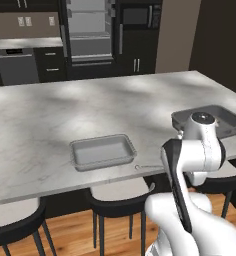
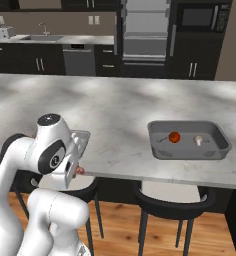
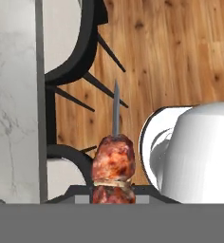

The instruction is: Place the cold items (mushroom and tomato) from the fridge in one tupperware on the dining counter. Place the warm items (kebab skewer and hot dog) in the stove area in another tupperware.

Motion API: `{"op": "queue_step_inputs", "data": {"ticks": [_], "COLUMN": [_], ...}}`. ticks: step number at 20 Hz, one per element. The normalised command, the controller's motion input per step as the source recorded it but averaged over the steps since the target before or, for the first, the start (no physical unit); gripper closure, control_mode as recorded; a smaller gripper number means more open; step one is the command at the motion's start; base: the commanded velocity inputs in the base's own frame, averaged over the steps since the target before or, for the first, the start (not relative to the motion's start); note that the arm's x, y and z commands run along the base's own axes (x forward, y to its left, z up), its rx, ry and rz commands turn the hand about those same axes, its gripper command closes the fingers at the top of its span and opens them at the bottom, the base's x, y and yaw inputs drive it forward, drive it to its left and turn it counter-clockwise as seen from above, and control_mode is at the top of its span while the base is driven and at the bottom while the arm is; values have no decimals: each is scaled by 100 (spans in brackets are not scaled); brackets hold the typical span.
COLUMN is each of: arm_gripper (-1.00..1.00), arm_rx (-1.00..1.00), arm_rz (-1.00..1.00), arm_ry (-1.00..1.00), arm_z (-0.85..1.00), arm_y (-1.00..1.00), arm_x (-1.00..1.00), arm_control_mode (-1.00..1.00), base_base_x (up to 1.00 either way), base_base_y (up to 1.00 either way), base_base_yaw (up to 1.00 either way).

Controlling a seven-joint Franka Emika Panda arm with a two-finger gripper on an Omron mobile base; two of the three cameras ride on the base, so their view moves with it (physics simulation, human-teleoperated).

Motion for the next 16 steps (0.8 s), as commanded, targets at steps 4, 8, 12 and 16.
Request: {"op": "queue_step_inputs", "data": {"ticks": [4,8,12,16], "arm_gripper": [100,100,100,100], "arm_rx": [4,0,0,0], "arm_rz": [-3,0,0,5], "arm_ry": [-14,-1,0,4], "arm_z": [9,33,30,6], "arm_y": [71,77,53,13], "arm_x": [23,56,71,89], "arm_control_mode": [-100,-100,-100,-100], "base_base_x": [0,0,0,0], "base_base_y": [0,0,0,0], "base_base_yaw": [0,0,0,0]}}
